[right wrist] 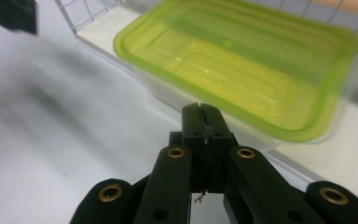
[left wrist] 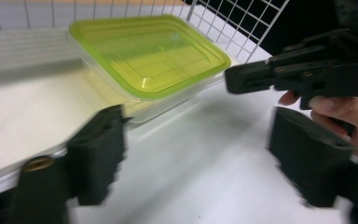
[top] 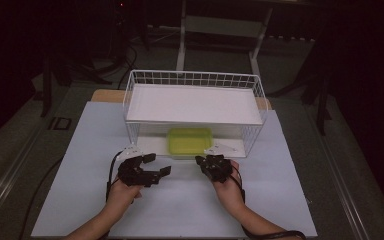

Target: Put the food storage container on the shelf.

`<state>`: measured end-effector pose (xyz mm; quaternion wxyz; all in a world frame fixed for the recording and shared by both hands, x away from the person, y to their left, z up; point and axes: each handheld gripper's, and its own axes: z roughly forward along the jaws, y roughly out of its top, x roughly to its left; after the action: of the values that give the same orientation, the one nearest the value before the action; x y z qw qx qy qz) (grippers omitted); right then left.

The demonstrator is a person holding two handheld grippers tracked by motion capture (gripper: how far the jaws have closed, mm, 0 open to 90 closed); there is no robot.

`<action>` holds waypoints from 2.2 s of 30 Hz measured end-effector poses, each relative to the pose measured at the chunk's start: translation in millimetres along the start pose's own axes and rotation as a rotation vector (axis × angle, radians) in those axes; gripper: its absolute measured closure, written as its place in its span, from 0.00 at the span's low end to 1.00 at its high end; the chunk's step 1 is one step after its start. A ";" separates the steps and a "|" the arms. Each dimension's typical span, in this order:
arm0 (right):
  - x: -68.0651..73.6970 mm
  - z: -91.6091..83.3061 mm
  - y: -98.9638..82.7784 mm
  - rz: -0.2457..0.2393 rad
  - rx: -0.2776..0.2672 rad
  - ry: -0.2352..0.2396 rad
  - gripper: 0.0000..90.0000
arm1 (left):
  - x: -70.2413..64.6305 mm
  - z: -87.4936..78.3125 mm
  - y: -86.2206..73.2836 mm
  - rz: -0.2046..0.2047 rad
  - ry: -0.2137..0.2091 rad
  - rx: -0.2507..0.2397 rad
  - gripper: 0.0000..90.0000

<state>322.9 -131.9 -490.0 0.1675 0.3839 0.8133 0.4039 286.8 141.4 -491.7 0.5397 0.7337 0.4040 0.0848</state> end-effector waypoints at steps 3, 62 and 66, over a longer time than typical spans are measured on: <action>3.5 13.0 -3.1 0.008 0.027 0.016 1.00 | 0.5 -3.4 -3.2 0.014 0.022 -0.019 0.04; -20.5 72.5 27.0 0.035 0.018 -0.061 0.97 | 4.1 -6.3 -19.0 0.073 0.121 -0.107 0.02; -19.0 68.9 26.0 0.053 0.016 -0.037 0.96 | 4.2 -6.5 -18.6 0.079 0.126 -0.105 0.02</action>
<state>388.1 -100.0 -512.8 0.1687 0.4143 0.8026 0.3945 276.7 150.7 -506.3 0.5473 0.7130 0.4026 0.1731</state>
